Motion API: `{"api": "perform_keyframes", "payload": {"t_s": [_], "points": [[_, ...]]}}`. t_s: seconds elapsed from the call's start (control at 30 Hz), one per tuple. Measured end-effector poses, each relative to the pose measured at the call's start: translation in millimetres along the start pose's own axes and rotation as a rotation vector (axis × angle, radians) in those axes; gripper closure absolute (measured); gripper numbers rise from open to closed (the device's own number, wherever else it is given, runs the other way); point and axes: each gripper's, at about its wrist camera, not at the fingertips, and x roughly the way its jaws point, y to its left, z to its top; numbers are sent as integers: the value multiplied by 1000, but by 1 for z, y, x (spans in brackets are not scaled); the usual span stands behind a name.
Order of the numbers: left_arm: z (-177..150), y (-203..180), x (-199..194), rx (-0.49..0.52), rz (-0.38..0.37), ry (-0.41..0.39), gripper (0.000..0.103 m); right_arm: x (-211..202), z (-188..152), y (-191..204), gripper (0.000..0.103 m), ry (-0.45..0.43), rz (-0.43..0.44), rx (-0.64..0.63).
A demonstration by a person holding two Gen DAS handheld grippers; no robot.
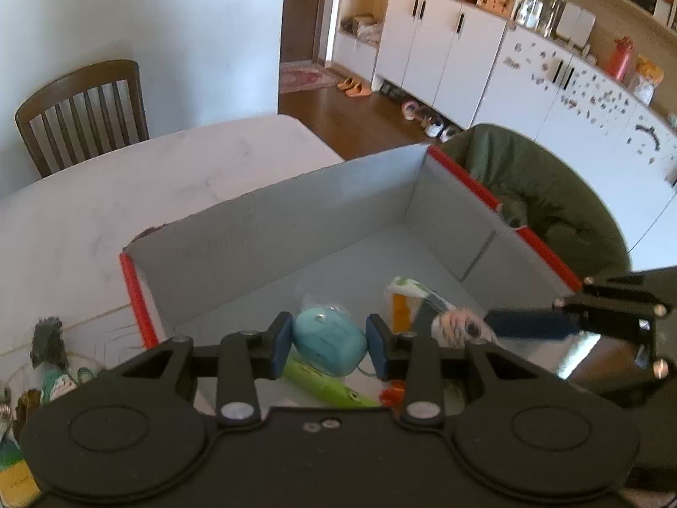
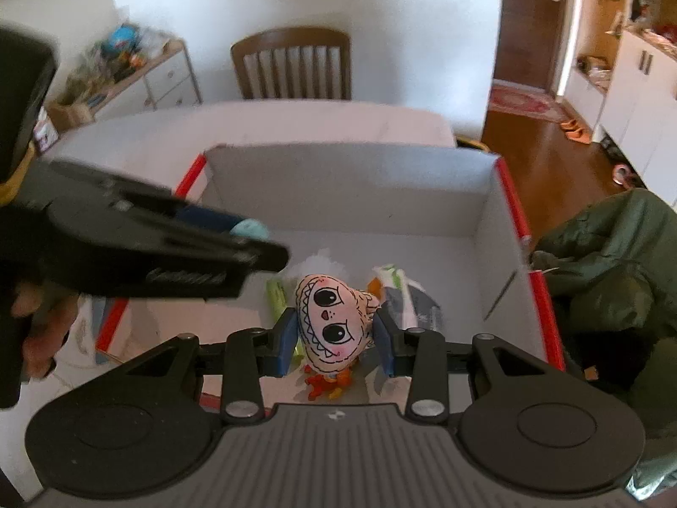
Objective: Organize objects
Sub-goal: 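Lower both tools into the box and open them to release the items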
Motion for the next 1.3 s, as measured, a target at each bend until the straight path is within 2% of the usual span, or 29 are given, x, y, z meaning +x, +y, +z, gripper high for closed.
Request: {"api": "perform_keyframes", "payload": {"t_s": [0.33,0.57,0.67,0.97,1.1,1.17,1.3], "points": [[15,-8,44,57,36,79,67,42,0,2,65,96,18,-77],[17,-10,66,74,52,135,67,59,-4,9,65,150,20,-131],[17,-8,72,67,48,154,67,62,-4,8,65,167,27,-118],[14,-9,79,68,32,206,66,61,-5,7,64,166,46,-114],[15,-8,81,70,40,216,63,56,-5,7,63,158,53,-113],[14,-7,80,66,40,215,58,53,-5,8,61,151,53,-113],[13,-7,73,66,41,197,52,45,-7,6,54,133,55,-96]]}}
